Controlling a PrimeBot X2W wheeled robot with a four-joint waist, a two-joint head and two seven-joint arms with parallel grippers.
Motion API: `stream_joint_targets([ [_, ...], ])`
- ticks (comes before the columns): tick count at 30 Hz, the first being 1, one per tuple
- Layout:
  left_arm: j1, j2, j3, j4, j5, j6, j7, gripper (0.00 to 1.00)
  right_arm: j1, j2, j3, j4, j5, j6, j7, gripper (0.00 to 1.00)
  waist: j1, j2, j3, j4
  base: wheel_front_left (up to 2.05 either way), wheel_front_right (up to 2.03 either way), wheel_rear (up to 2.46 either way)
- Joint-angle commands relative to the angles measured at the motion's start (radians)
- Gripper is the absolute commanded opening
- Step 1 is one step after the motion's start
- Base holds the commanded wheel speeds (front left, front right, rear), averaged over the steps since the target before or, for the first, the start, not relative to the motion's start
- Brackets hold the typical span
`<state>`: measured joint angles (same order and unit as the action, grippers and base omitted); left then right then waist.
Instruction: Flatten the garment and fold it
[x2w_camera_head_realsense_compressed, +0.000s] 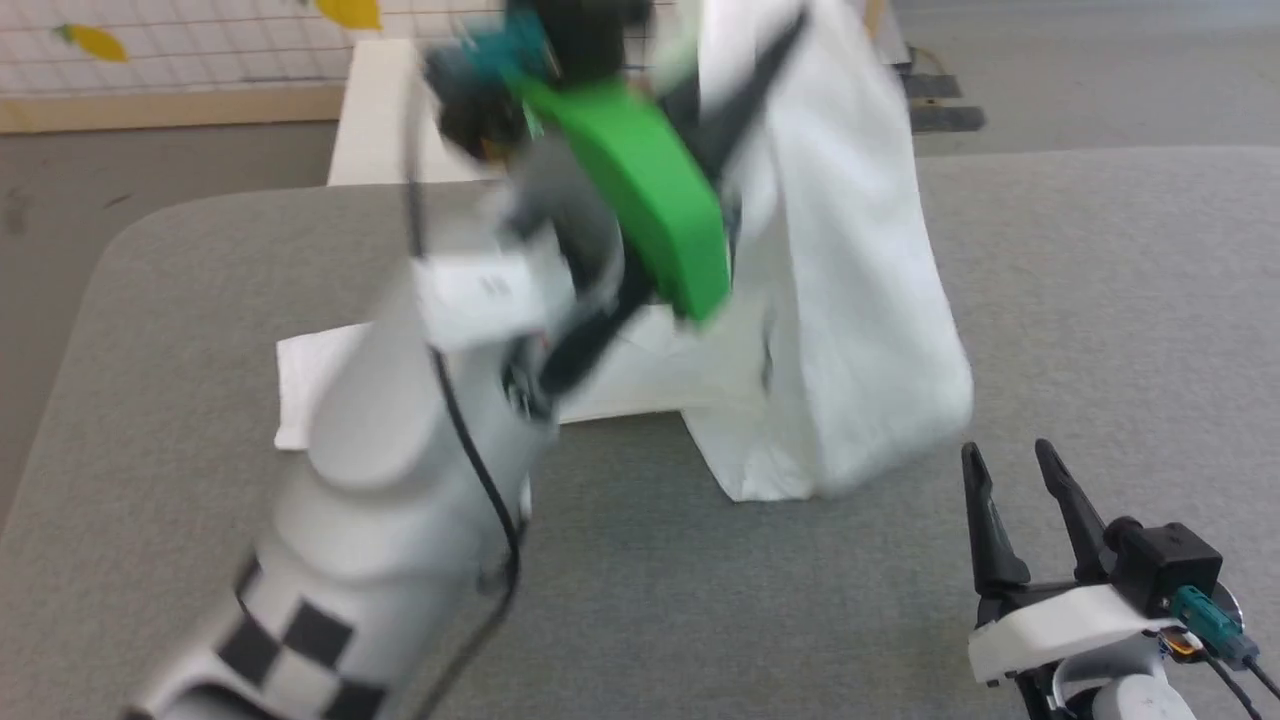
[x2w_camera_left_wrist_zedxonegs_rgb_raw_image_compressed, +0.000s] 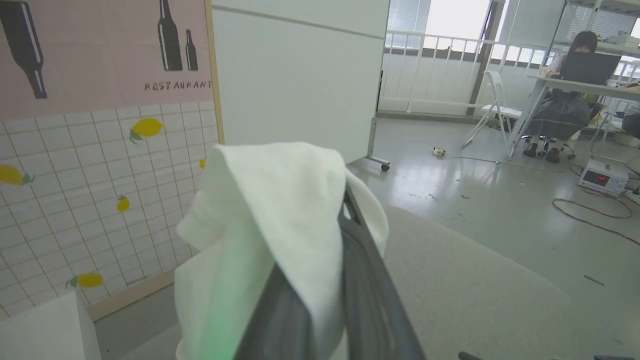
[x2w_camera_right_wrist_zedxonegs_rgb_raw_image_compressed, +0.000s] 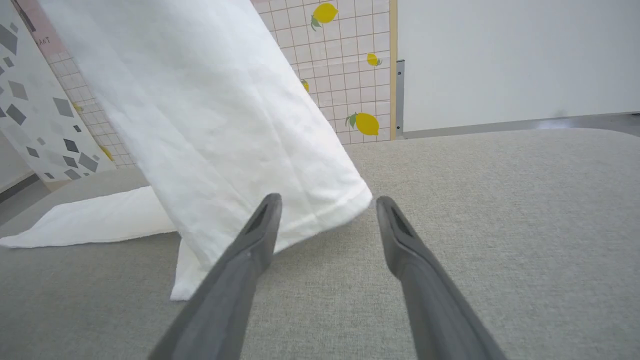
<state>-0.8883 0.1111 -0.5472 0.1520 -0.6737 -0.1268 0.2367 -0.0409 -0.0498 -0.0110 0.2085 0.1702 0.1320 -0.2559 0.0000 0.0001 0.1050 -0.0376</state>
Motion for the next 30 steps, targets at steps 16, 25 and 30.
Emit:
stream_joint_targets([
  [16, 0.508, 0.148, -0.094, 0.249, -0.176, 0.122, 0.309, 1.0, 0.022, 0.0, 0.012, -0.002, 0.006, -0.001, -0.006, 1.0, 0.0, -0.0001, -0.022, 0.069, 0.0, 0.0, 0.0],
  [25, 0.591, 0.196, 0.222, 0.004, -0.217, 0.197, -0.091, 1.0, 0.023, 0.0, -0.015, 0.016, 0.029, -0.001, -0.006, 1.0, 0.0, -0.0001, -0.049, 0.073, 0.0, 0.0, 0.0],
  [30, 0.691, 0.235, 0.251, -0.046, -0.001, 0.272, -0.414, 1.0, -0.012, 0.0, -0.038, 0.06, 0.051, -0.001, 0.053, 1.0, 0.0, -0.0001, -0.053, 0.071, 0.0, 0.0, 0.0],
])
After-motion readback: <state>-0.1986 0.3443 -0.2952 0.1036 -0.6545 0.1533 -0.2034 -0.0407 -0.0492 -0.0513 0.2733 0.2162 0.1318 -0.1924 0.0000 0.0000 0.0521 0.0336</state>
